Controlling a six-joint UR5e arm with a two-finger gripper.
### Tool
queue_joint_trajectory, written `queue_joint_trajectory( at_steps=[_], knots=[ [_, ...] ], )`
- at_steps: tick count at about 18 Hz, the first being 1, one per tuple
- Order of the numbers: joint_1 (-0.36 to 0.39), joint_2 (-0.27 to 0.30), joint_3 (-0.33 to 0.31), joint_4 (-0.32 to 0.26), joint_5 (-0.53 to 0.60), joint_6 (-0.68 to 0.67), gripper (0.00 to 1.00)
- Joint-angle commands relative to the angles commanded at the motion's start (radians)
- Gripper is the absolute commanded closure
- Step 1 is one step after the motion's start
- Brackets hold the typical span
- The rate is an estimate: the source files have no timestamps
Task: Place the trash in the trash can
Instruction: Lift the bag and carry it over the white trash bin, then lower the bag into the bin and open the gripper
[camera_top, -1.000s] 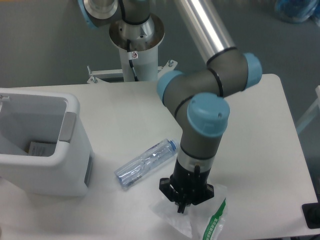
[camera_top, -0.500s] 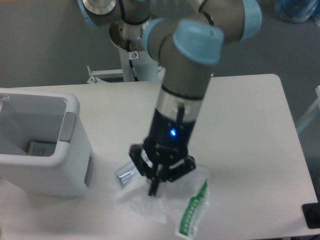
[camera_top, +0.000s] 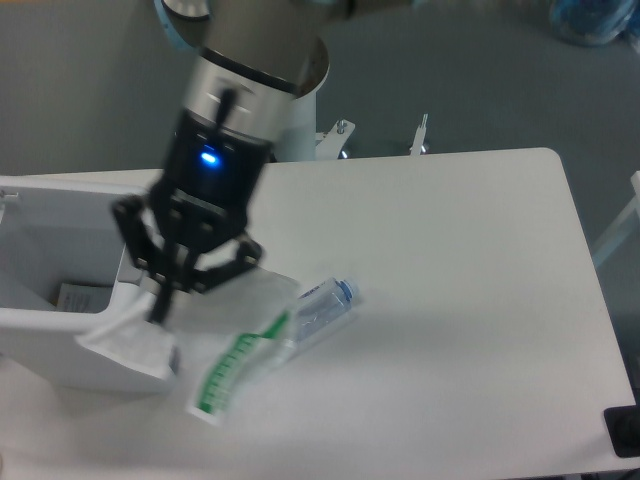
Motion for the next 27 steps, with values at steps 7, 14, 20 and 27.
queue_joint_trajectory(
  at_steps=[7, 14, 20, 27],
  knots=[
    [-0.06, 0.014, -0.081, 0.005, 0.0, 0.011, 1.0],
    [-0.095, 0.028, -0.15, 0.009, 0.006, 0.021, 1.0],
    [-0.115, 0.058, -0.221, 0.011, 0.009, 0.069, 1.0],
    [-0.115, 0.083, -0.258, 0.011, 0.009, 0.121, 0.02]
  ],
)
